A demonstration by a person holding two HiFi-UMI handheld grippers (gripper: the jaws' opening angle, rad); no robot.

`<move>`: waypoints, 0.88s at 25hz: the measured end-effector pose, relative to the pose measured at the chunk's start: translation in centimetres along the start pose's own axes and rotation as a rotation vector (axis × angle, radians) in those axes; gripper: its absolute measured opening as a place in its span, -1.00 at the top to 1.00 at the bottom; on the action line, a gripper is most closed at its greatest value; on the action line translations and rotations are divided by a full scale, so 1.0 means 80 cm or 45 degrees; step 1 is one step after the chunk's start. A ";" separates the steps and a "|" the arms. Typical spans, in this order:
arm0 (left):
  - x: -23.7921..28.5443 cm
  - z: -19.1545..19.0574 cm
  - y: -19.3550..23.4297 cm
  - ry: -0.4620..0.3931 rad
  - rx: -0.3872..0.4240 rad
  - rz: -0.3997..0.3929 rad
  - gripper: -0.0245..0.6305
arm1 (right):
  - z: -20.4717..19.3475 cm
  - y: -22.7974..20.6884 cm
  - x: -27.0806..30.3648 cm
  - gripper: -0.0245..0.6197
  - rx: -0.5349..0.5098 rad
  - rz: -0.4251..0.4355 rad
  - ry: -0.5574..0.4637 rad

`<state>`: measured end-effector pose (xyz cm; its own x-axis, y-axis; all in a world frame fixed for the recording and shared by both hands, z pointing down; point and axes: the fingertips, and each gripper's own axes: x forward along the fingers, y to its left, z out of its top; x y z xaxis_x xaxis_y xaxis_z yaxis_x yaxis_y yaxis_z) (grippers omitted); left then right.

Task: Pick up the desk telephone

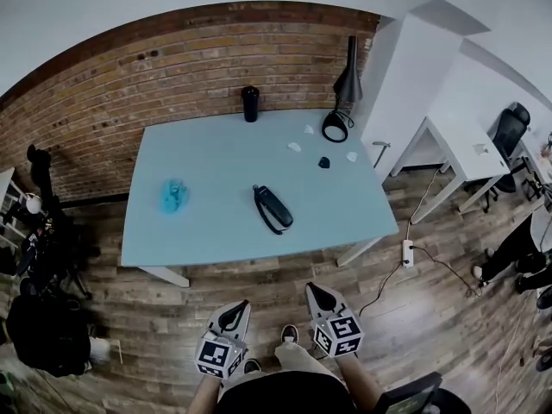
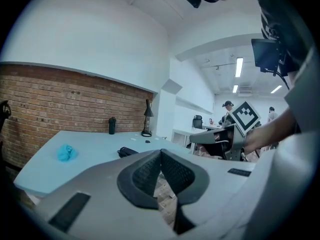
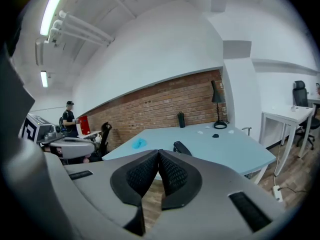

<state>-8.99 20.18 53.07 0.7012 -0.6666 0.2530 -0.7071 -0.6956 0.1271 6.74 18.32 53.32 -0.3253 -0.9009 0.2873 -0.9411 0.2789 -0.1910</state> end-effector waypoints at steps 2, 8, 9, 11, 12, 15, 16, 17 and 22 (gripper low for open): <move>0.022 0.006 -0.004 0.027 0.015 -0.003 0.85 | 0.000 -0.025 0.009 0.87 0.030 -0.008 0.007; 0.077 0.006 -0.020 0.117 0.114 -0.006 0.85 | -0.001 -0.093 0.031 0.87 0.123 -0.034 0.034; 0.081 0.004 -0.021 0.133 0.095 -0.002 0.85 | -0.001 -0.101 0.035 0.87 0.132 -0.031 0.038; 0.090 0.003 -0.019 0.146 0.053 0.016 0.85 | 0.000 -0.116 0.045 0.88 0.141 -0.028 0.046; 0.094 0.004 -0.017 0.148 0.040 0.028 0.85 | -0.001 -0.123 0.051 0.87 0.142 -0.033 0.052; 0.104 0.005 -0.005 0.142 0.028 0.057 0.85 | -0.003 -0.136 0.066 0.87 0.134 -0.045 0.078; 0.107 0.003 -0.001 0.143 0.025 0.059 0.85 | -0.003 -0.136 0.071 0.87 0.130 -0.038 0.084; 0.110 0.002 0.005 0.144 0.021 0.058 0.85 | -0.002 -0.137 0.077 0.87 0.126 -0.032 0.089; 0.142 0.009 0.047 0.121 0.008 0.034 0.85 | 0.019 -0.143 0.123 0.87 0.110 -0.050 0.093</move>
<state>-3.62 9.83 55.74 0.6699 -0.6567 0.3462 -0.7247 -0.6798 0.1128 14.43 5.79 56.89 -0.2969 -0.8831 0.3633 -0.9429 0.2111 -0.2575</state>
